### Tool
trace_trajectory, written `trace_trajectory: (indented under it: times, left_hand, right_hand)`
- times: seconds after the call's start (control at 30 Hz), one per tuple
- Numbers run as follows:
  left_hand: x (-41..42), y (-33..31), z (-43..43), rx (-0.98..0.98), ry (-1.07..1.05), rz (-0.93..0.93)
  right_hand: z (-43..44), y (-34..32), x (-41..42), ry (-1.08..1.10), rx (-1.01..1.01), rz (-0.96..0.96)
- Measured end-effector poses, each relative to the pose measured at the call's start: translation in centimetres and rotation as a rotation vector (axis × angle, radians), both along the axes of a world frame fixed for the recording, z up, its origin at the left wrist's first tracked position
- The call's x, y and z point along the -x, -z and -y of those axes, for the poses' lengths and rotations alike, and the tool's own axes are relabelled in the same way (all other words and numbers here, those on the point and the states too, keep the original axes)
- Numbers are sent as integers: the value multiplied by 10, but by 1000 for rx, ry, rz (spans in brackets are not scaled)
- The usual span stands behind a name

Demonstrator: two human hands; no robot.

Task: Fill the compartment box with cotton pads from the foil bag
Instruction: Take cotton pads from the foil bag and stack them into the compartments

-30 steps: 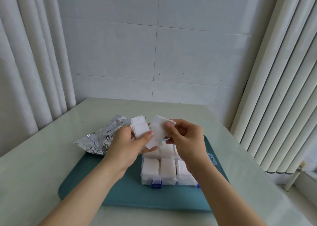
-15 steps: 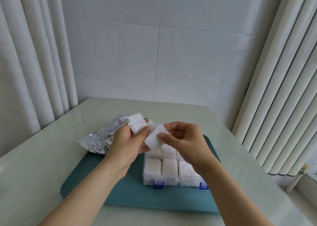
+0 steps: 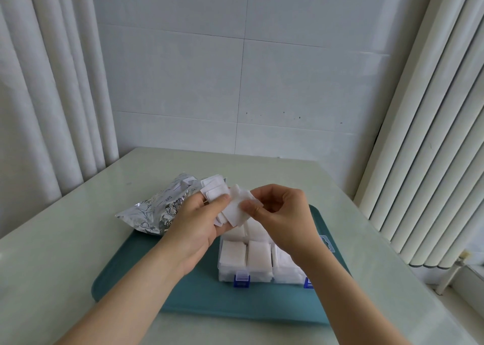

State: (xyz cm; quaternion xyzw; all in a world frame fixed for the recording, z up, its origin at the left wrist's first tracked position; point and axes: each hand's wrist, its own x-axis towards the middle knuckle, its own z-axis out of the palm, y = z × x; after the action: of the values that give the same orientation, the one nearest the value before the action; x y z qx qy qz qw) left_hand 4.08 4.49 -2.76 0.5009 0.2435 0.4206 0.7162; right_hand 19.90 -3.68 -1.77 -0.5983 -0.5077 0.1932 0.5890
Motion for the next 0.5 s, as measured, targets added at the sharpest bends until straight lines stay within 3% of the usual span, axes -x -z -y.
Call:
trace_trajectory:
  times: [0.27, 0.5]
  left_hand:
    - [3, -2, -4, 44, -5, 51]
    - [5, -8, 2, 167, 119, -31]
  right_hand:
    - [6, -5, -17, -55, -9, -226]
    - [11, -10, -9, -213, -56, -109]
